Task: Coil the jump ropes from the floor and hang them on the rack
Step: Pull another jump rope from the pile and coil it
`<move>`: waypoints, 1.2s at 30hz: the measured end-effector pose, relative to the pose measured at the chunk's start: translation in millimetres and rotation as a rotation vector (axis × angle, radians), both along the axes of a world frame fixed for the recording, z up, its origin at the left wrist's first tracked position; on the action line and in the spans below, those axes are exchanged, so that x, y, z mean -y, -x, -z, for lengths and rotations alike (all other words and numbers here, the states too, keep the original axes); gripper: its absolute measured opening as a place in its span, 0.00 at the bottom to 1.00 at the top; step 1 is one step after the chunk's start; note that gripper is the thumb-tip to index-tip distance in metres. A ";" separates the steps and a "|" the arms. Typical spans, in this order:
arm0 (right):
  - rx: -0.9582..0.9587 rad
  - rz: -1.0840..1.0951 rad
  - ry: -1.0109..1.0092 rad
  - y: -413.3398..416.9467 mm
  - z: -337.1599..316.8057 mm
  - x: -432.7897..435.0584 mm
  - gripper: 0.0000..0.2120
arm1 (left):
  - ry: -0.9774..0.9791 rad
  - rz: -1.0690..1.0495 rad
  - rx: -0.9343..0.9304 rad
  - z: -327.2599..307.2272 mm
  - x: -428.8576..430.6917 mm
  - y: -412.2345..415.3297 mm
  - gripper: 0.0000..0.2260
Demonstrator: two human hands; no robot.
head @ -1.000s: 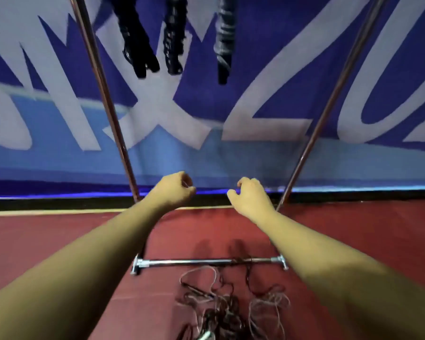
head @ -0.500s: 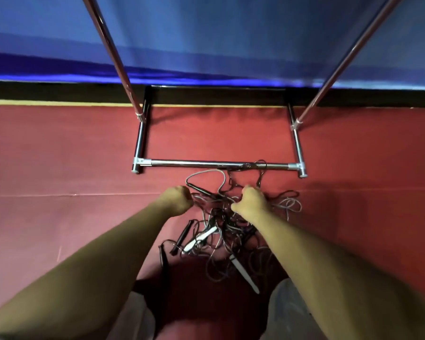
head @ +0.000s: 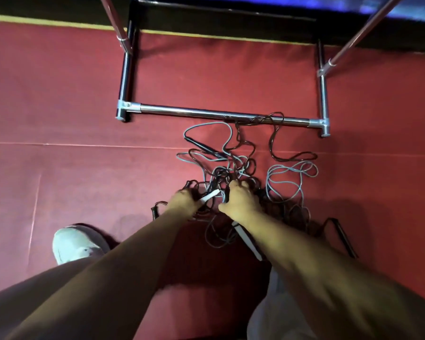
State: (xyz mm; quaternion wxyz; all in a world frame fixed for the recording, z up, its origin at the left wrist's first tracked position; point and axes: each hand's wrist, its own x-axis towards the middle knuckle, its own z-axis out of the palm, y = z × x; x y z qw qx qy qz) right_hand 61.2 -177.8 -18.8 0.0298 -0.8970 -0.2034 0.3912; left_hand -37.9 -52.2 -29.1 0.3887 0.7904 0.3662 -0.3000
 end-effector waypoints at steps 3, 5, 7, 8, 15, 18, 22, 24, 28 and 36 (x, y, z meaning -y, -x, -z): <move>-0.009 -0.013 -0.001 0.5 8.1 4.0 0.26 | -0.014 -0.046 0.028 11.3 -4.7 2.1 0.10; -0.021 0.003 -0.004 1.2 7.8 4.2 0.27 | -0.027 -0.031 0.055 9.3 -10.2 2.2 0.09; -0.057 0.034 -0.023 1.2 0.8 1.9 0.29 | -0.024 -0.001 0.085 -3.1 -14.9 -0.5 0.09; -0.075 0.057 -0.044 0.3 -5.5 -0.9 0.29 | 0.001 -0.003 0.100 -10.4 -17.1 -3.1 0.09; -0.091 0.129 -0.231 -16.4 -76.0 -14.1 0.29 | 0.188 -0.222 0.308 -91.5 -32.0 -26.6 0.11; -0.167 0.178 -0.342 -26.0 -117.2 -13.5 0.30 | 0.223 -0.218 0.400 -138.8 -35.4 -35.6 0.13; -0.154 0.183 -0.466 -30.8 -178.9 -14.0 0.17 | 0.304 -0.245 0.547 -207.2 -36.3 -37.7 0.14; -0.148 0.198 -0.528 -27.4 -210.4 -14.0 0.08 | 0.316 -0.230 0.610 -242.3 -37.5 -37.7 0.13; -0.133 0.167 -0.628 -16.3 -277.1 -6.3 0.05 | 0.393 -0.243 0.769 -317.9 -31.9 -32.2 0.11; 0.047 0.155 -0.903 0.5 -372.4 12.4 0.29 | 0.387 0.050 0.845 -412.7 -13.2 12.7 0.05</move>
